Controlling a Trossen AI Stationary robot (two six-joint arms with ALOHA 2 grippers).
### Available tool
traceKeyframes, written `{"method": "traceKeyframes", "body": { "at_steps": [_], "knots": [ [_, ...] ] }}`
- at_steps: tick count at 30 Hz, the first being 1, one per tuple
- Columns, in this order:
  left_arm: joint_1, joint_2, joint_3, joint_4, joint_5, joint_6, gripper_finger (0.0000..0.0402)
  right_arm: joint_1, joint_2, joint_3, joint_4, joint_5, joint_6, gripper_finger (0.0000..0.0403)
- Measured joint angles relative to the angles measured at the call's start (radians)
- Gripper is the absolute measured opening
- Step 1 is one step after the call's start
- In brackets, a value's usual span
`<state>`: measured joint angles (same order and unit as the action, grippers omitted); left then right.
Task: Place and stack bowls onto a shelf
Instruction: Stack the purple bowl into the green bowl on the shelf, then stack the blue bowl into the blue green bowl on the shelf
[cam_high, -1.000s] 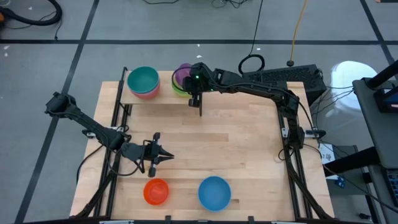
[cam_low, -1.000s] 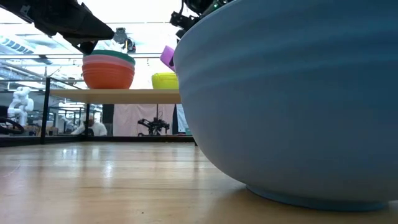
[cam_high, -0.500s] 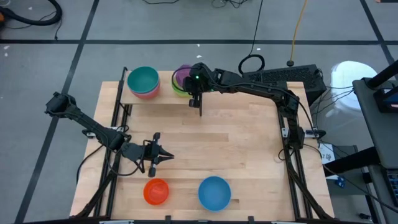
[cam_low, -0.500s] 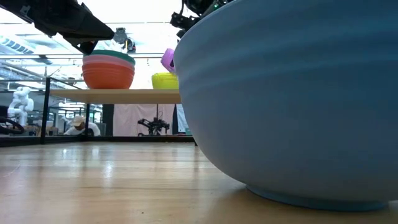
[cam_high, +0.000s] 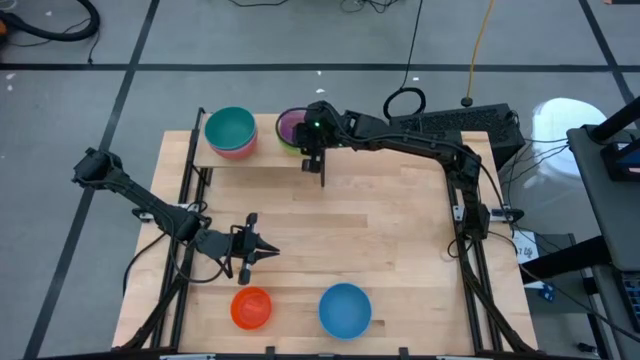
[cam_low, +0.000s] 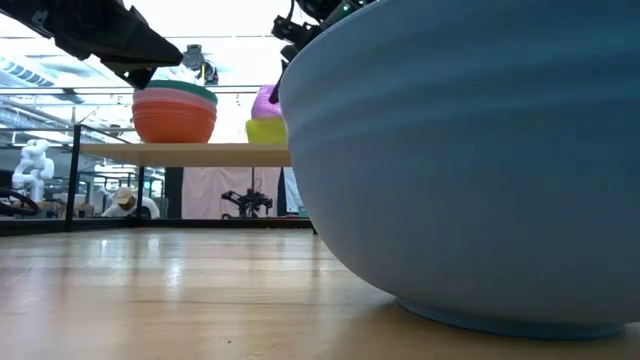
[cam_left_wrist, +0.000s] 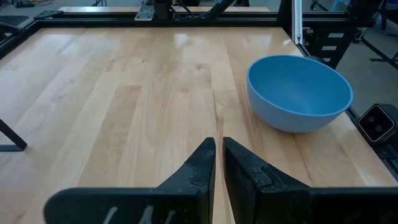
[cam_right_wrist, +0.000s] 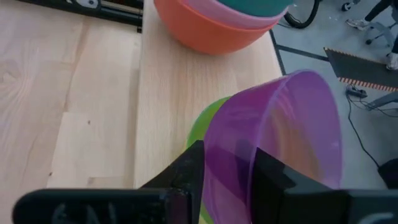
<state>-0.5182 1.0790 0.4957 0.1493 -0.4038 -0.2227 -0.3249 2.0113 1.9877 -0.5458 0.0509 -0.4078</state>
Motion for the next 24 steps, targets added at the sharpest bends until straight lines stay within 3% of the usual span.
{"method": "traceKeyframes", "body": {
  "at_steps": [15, 24],
  "knots": [
    [-0.027, 0.0, 0.0, -0.007, 0.0, -0.015, 0.0035, 0.044, -0.01, -0.001, 0.019, 0.006, 0.066, 0.0109],
    [-0.05, 0.0, 0.0, -0.035, -0.005, -0.041, 0.0035, 0.168, -0.098, -0.001, -0.078, 0.005, 0.187, 0.0109]
  ]
}}
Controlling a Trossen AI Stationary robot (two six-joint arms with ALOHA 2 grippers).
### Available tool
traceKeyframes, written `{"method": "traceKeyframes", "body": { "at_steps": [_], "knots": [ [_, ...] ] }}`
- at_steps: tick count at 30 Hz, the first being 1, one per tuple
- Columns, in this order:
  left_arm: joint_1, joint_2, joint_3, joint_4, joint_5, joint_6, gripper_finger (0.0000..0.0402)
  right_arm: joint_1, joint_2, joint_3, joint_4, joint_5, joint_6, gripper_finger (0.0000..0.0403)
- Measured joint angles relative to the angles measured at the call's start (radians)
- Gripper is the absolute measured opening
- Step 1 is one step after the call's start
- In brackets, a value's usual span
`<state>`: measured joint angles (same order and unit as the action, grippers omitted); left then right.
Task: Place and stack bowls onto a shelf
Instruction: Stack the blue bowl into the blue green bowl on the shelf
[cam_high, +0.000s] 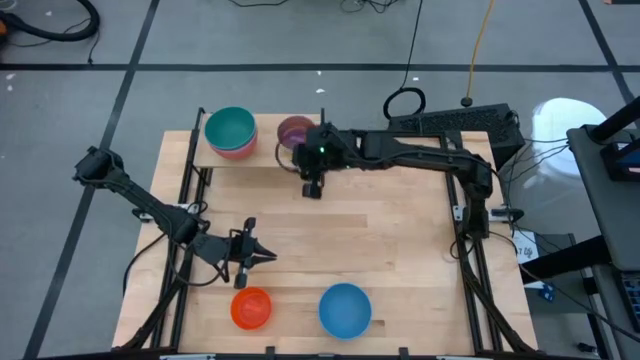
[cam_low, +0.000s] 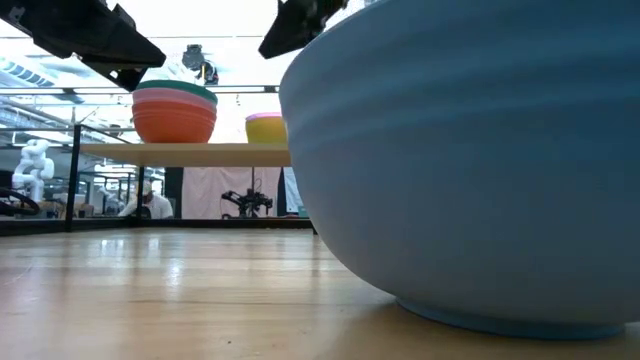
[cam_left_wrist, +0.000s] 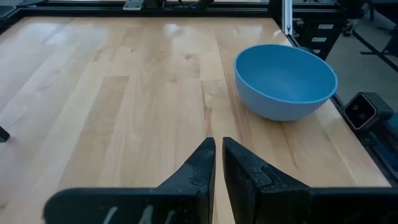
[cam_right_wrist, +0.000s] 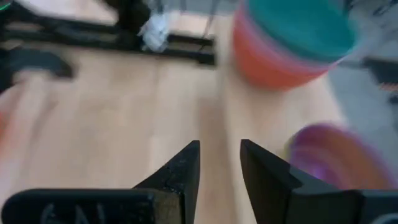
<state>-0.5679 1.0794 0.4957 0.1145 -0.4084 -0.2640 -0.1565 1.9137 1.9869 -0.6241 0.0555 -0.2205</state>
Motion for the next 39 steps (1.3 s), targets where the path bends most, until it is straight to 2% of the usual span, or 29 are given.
{"method": "traceKeyframes", "body": {
  "at_steps": [3, 6, 10, 15, 18, 21, 27, 33, 36, 39],
  "knots": [
    [-0.005, 0.0, 0.0, 0.012, -0.007, -0.005, 0.0035, 0.058, -0.021, 0.0, -0.072, 0.0, 0.066, 0.0109],
    [-0.005, 0.0, 0.0, 0.0, -0.057, -0.079, 0.0035, 0.121, -0.039, 0.0, -0.16, -0.001, 0.145, 0.0109],
    [-0.007, 0.0, 0.0, -0.015, -0.057, -0.084, 0.0035, 0.22, -0.043, 0.0, -0.231, 0.014, 0.263, 0.0109],
    [-0.016, 0.0, 0.005, 0.011, -0.03, -0.048, 0.0035, 0.359, -0.045, -0.029, -0.25, 0.199, 0.362, 0.0109],
    [-0.016, 0.019, 0.037, -0.047, -0.03, -0.052, 0.0035, 0.428, -0.051, -0.089, -0.239, 0.254, 0.431, 0.0109],
    [-0.017, 0.069, 0.097, -0.108, -0.029, -0.027, 0.0035, 0.473, -0.061, -0.152, -0.172, 0.287, 0.487, 0.0109],
    [-0.018, 0.234, 0.252, -0.207, 0.006, 0.071, 0.0035, 0.542, -0.091, -0.316, -0.046, 0.286, 0.547, 0.0109],
    [-0.017, 0.361, 0.367, -0.212, 0.112, 0.181, 0.0037, 0.587, -0.188, -0.515, 0.084, 0.305, 0.643, 0.0109],
    [-0.013, 0.422, 0.427, -0.214, 0.206, 0.254, 0.0057, 0.618, -0.253, -0.64, 0.151, 0.343, 0.713, 0.0109],
    [-0.009, 0.486, 0.486, -0.219, 0.257, 0.337, 0.0099, 0.649, -0.329, -0.77, 0.283, 0.387, 0.77, 0.0109]
  ]
}}
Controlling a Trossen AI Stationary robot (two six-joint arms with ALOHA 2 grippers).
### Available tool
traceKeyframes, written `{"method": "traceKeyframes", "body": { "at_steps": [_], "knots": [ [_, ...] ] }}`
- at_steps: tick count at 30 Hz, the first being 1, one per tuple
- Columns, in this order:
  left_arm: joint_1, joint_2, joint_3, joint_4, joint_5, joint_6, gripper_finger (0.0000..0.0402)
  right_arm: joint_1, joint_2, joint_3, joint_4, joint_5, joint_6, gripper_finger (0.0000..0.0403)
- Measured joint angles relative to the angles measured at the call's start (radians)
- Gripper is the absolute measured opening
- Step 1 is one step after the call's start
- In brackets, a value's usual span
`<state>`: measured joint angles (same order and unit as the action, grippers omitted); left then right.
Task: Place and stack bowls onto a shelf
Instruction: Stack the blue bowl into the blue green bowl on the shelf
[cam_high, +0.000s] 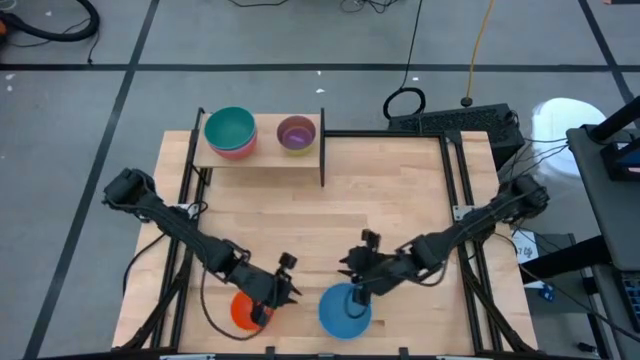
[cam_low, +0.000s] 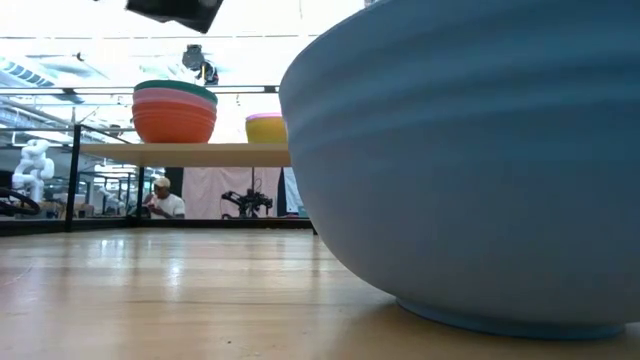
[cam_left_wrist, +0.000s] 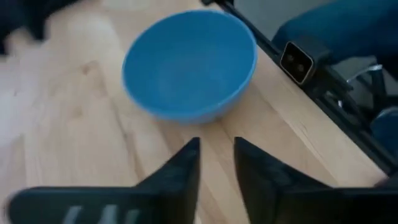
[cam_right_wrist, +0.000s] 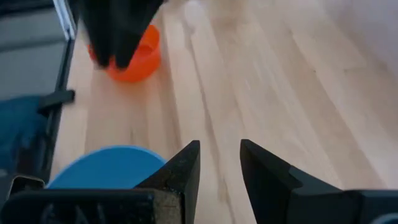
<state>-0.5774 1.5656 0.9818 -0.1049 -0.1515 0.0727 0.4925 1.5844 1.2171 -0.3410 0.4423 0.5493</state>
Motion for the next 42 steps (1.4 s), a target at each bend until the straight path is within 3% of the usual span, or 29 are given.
{"method": "traceKeyframes", "body": {
  "at_steps": [7, 13, 19, 31, 37, 42],
  "knots": [
    [0.0, 0.18, 0.169, -0.002, 0.003, 0.263, 0.0217, 0.052, -0.124, -0.277, 0.316, 0.063, 0.075, 0.0109],
    [-0.004, 0.328, 0.283, -0.036, 0.019, 0.47, 0.0248, 0.077, -0.172, -0.43, 0.5, 0.096, 0.075, 0.0109],
    [0.0, 0.415, 0.311, -0.075, 0.002, 0.614, 0.0207, 0.092, -0.175, -0.474, 0.514, 0.166, 0.075, 0.0109],
    [0.007, 0.429, 0.312, -0.119, -0.033, 0.603, 0.002, 0.092, -0.175, -0.48, 0.558, 0.269, 0.009, 0.0109],
    [0.01, 0.412, 0.311, -0.171, -0.074, 0.554, 0.0022, 0.092, -0.175, -0.48, 0.556, 0.294, 0.008, 0.0109],
    [0.02, 0.323, 0.312, -0.252, -0.111, 0.512, 0.0012, 0.092, -0.175, -0.48, 0.555, 0.328, 0.007, 0.0109]
  ]
}}
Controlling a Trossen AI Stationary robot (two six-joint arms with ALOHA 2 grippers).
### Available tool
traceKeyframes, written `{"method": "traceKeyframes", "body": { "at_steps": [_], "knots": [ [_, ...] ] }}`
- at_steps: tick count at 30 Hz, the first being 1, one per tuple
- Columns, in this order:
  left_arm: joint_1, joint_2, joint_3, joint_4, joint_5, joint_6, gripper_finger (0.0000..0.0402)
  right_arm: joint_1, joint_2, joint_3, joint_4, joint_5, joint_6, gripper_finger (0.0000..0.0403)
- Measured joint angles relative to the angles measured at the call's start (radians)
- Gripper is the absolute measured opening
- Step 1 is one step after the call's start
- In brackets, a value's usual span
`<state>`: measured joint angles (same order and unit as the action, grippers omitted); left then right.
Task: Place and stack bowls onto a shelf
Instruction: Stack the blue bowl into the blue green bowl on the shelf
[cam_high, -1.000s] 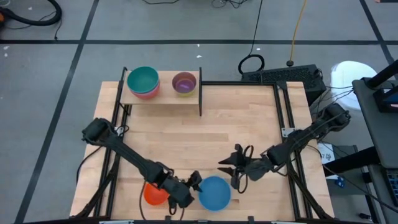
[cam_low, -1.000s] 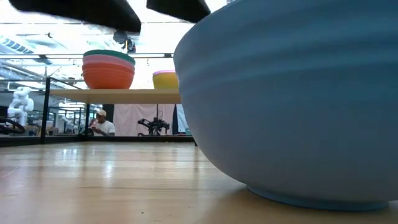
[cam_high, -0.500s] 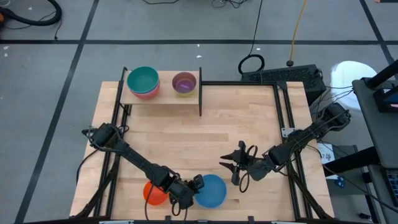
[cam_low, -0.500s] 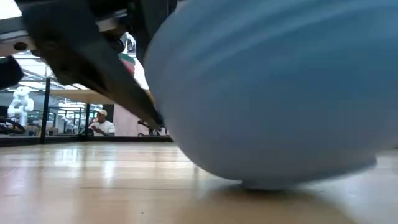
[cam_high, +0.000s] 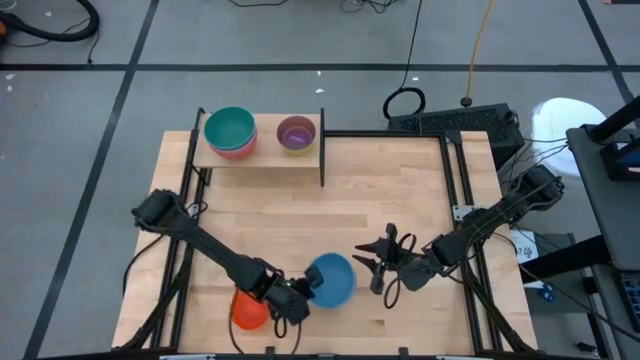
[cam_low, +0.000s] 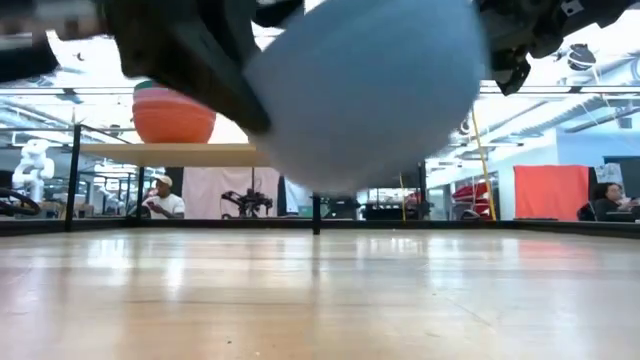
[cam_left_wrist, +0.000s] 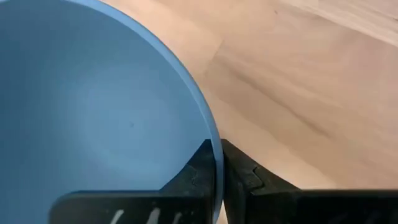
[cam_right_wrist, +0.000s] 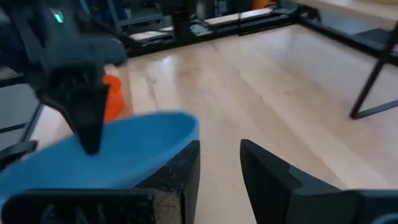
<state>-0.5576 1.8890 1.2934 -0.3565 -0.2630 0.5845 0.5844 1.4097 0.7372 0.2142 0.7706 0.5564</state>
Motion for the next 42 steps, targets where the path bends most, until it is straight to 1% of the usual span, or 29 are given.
{"method": "traceKeyframes", "body": {
  "at_steps": [3, 7, 9, 14, 18, 21, 26, 32, 35, 39, 42],
  "knots": [
    [0.012, -0.069, 0.0, -0.078, 0.001, -0.052, 0.0009, 0.0, 0.0, 0.0, 0.0, 0.043, 0.0, 0.0109],
    [0.03, -0.166, 0.0, -0.195, -0.008, -0.113, 0.0019, 0.0, 0.0, 0.0, 0.005, 0.077, 0.0, 0.0109],
    [0.037, -0.213, 0.0, -0.256, -0.018, -0.138, 0.0017, 0.0, 0.0, 0.0, 0.006, 0.094, 0.003, 0.0109],
    [0.051, -0.334, 0.0, -0.395, -0.026, -0.19, 0.0008, 0.0, 0.001, -0.001, 0.016, 0.097, 0.011, 0.0109],
    [0.081, -0.429, 0.0, -0.459, -0.027, -0.229, 0.0024, 0.0, 0.021, -0.001, 0.041, 0.097, 0.006, 0.0109],
    [0.111, -0.492, 0.0, -0.492, -0.034, -0.232, 0.0025, 0.0, 0.047, -0.001, 0.083, 0.096, -0.001, 0.0109],
    [0.183, -0.59, 0.0, -0.564, -0.069, -0.248, 0.0008, 0.0, 0.103, -0.001, 0.123, 0.093, -0.012, 0.0109],
    [0.301, -0.683, 0.0, -0.651, -0.109, -0.292, 0.0027, 0.0, 0.15, -0.001, 0.138, 0.093, -0.026, 0.0109],
    [0.366, -0.715, 0.0, -0.673, -0.129, -0.282, 0.0025, 0.0, 0.162, -0.001, 0.141, 0.093, -0.027, 0.0109],
    [0.453, -0.749, 0.0, -0.705, -0.162, -0.275, 0.0009, 0.0, 0.176, -0.001, 0.162, 0.093, -0.028, 0.0109],
    [0.511, -0.766, 0.0, -0.714, -0.18, -0.271, 0.001, 0.0, 0.176, -0.001, 0.164, 0.093, -0.035, 0.0109]
  ]
}}
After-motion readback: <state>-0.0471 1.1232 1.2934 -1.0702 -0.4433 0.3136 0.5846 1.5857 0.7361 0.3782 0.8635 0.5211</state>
